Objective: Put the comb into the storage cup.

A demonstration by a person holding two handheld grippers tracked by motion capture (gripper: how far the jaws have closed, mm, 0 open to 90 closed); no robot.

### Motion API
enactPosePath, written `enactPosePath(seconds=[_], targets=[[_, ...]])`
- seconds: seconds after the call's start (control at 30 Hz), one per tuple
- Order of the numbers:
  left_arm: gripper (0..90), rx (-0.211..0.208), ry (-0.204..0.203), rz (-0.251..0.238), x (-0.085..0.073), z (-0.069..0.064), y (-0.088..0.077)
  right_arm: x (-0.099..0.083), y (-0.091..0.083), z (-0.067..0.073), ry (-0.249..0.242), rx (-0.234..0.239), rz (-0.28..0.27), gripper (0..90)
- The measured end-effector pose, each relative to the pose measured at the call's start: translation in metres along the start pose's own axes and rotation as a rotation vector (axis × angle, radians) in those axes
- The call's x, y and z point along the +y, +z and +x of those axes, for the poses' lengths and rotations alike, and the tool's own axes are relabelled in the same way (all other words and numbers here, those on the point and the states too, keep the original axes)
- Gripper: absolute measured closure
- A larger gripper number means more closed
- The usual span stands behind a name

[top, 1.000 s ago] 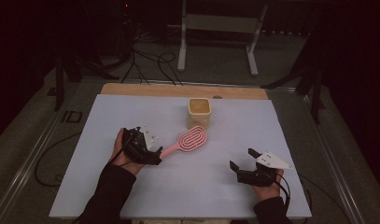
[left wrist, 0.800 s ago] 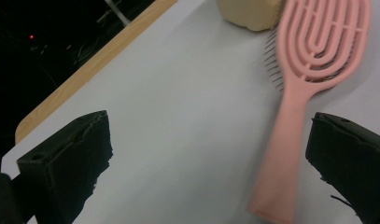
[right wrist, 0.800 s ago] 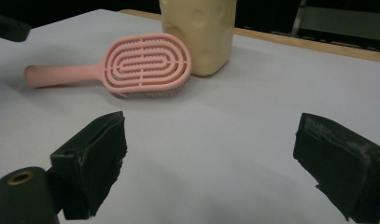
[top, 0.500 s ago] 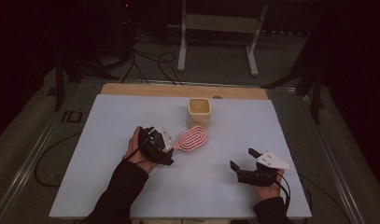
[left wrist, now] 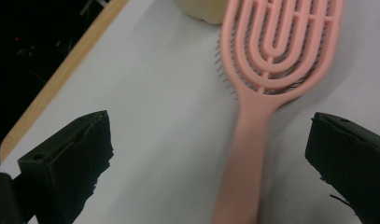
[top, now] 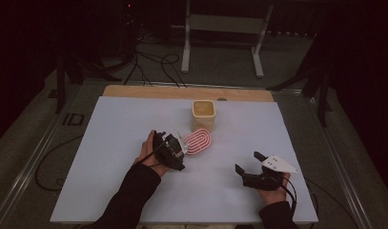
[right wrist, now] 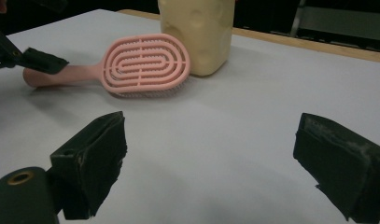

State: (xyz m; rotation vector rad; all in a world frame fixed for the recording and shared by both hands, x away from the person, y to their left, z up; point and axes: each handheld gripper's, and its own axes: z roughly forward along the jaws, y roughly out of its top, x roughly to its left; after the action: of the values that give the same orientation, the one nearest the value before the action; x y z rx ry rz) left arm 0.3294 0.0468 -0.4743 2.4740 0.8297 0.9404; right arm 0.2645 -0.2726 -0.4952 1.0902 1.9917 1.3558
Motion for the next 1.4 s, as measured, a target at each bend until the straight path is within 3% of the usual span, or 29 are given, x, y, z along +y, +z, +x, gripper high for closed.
enactPosePath(seconds=[0.37, 0.57, 0.8, 1.03, 1.4], targets=[[6.5, 0.014, 0.060, 0.082, 0.007, -0.012, 0.014, 0.000, 0.000, -0.001, 0.001, -0.001, 0.000, 9.3], [15.8, -0.005, 0.086, 0.122, 0.010, -0.015, 0.020, 0.000, 0.000, -0.001, 0.000, -0.001, -0.001, 9.3], [28.1, 0.004, 0.119, 0.182, 0.014, -0.019, 0.027, 0.000, 0.000, -0.001, 0.001, -0.004, -0.002, 9.3], [43.7, -0.031, 0.114, 0.213, 0.016, -0.020, 0.035, 0.000, -0.001, -0.002, 0.005, -0.003, -0.003, 9.3], [55.5, -0.092, 0.076, 0.225, 0.020, -0.013, 0.041, 0.000, -0.001, -0.002, 0.005, -0.004, -0.004, 9.3]])
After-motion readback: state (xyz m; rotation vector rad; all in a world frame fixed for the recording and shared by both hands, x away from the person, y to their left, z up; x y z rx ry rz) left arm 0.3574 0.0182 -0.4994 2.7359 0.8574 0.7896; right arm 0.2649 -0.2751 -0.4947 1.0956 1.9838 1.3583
